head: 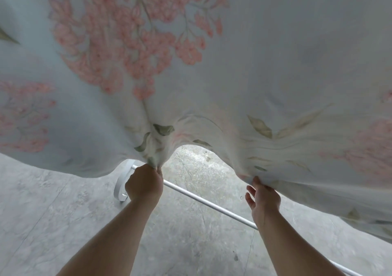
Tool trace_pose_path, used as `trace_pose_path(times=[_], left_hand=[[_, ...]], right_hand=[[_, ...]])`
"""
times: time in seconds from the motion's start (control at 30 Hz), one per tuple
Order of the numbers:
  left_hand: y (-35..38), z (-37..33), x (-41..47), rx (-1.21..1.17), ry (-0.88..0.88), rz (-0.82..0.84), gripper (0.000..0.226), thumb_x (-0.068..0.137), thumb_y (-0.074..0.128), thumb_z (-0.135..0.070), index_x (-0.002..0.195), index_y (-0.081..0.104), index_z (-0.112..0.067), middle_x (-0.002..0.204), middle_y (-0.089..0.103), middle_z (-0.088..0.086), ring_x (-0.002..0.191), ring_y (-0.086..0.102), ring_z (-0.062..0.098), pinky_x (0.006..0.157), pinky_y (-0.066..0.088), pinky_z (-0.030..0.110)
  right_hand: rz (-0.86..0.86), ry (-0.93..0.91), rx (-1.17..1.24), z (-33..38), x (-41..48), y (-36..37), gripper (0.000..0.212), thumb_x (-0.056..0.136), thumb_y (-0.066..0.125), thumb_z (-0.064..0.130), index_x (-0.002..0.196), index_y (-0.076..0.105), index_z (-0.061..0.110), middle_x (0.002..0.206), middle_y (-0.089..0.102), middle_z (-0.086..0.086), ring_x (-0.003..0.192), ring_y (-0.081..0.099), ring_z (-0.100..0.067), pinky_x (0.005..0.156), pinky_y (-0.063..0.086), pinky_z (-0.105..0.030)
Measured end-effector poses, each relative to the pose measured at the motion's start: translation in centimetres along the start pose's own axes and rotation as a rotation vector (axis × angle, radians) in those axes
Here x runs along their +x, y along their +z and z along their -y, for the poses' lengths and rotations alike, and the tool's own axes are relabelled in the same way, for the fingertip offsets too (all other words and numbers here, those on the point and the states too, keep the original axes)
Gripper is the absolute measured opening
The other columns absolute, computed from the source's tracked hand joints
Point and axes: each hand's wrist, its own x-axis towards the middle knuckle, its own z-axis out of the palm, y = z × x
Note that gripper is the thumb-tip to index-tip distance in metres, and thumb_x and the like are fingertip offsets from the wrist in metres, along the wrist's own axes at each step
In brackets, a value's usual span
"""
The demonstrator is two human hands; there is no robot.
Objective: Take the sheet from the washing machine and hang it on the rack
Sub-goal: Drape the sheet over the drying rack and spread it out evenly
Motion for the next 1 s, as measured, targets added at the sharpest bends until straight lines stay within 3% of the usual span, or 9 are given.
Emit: trace_pose_path(times=[0.1, 0.17, 0.37, 0.53, 0.7, 0.8, 0.93, 1.0], left_hand=[[0.9, -0.1, 0.4, -0.146, -0.084, 0.181, 0.069, 0.088, 0.04, -0.065, 0.122, 0.049, -0.006, 0.109, 0.064, 0.012, 0.1, 0.063, 0.031, 0.081, 0.05, 0.037], [0.3, -0.4, -0.3, -0.186, -0.109, 0.278, 0.078, 0.083, 0.039, -0.072, 0.124, 0.043, -0.006, 0.107, 0.065, 0.012, 0.094, 0.066, 0.03, 0.083, 0.054, 0.043], [-7.5, -1.7, -3.8, -0.238, 0.107, 0.238, 0.062, 0.088, 0.035, -0.065, 0.109, 0.056, -0.01, 0.095, 0.068, 0.009, 0.091, 0.066, 0.027, 0.084, 0.052, 0.042], [-21.3, -3.0, -8.8, -0.394, 0.243, 0.129, 0.059, 0.087, 0.036, -0.066, 0.091, 0.061, -0.013, 0.081, 0.07, 0.007, 0.082, 0.067, 0.025, 0.086, 0.051, 0.039], [-35.9, -3.5, -16.3, -0.465, 0.343, -0.039, 0.054, 0.091, 0.037, -0.062, 0.109, 0.059, -0.016, 0.094, 0.07, 0.002, 0.088, 0.068, 0.021, 0.089, 0.052, 0.038], [-45.3, -3.8, -20.5, -0.447, 0.409, -0.168, 0.053, 0.093, 0.037, -0.06, 0.115, 0.057, -0.016, 0.101, 0.07, 0.003, 0.098, 0.066, 0.023, 0.099, 0.044, 0.04], [-58.4, -4.6, -24.9, -0.541, 0.468, -0.294, 0.047, 0.091, 0.043, -0.056, 0.117, 0.055, -0.018, 0.105, 0.068, 0.004, 0.096, 0.063, 0.026, 0.084, 0.05, 0.034], [-64.8, -4.8, -26.0, -0.569, 0.508, -0.344, 0.046, 0.09, 0.043, -0.057, 0.116, 0.054, -0.021, 0.107, 0.066, 0.002, 0.092, 0.064, 0.025, 0.083, 0.052, 0.037]], right_hand=[[0.171, 0.102, -0.013, -0.4, -0.2, -0.6, 0.029, 0.093, 0.058, 0.026, 0.117, 0.05, 0.012, 0.111, 0.057, -0.007, 0.105, 0.06, -0.027, 0.081, 0.049, -0.039], [0.252, 0.14, -0.096, -0.4, -1.6, -0.9, 0.029, 0.095, 0.056, 0.029, 0.118, 0.051, 0.013, 0.117, 0.056, -0.007, 0.107, 0.059, -0.028, 0.08, 0.049, -0.04], [0.451, 0.044, -0.269, 5.1, -9.0, -0.3, 0.017, 0.095, 0.055, 0.03, 0.108, 0.056, 0.019, 0.117, 0.063, -0.005, 0.102, 0.063, -0.025, 0.074, 0.05, -0.037], [0.624, -0.091, -0.308, 14.2, -20.3, -0.8, 0.023, 0.094, 0.056, 0.031, 0.113, 0.055, 0.019, 0.115, 0.065, -0.004, 0.102, 0.064, -0.024, 0.078, 0.051, -0.037], [0.771, -0.207, -0.31, 23.2, -32.0, -2.8, 0.031, 0.095, 0.055, 0.032, 0.121, 0.05, 0.017, 0.118, 0.063, -0.003, 0.106, 0.062, -0.026, 0.082, 0.05, -0.038], [0.875, -0.321, -0.303, 29.3, -39.6, -3.4, 0.028, 0.094, 0.055, 0.033, 0.119, 0.052, 0.021, 0.117, 0.064, -0.002, 0.104, 0.063, -0.024, 0.076, 0.051, -0.036], [0.952, -0.465, -0.238, 38.0, -50.1, -3.2, 0.014, 0.096, 0.052, 0.028, 0.106, 0.058, 0.022, 0.111, 0.067, -0.003, 0.093, 0.065, -0.023, 0.071, 0.049, -0.035], [0.978, -0.573, -0.206, 42.2, -55.3, -2.7, 0.013, 0.096, 0.051, 0.028, 0.105, 0.058, 0.022, 0.109, 0.066, -0.002, 0.091, 0.064, -0.021, 0.071, 0.048, -0.035]])
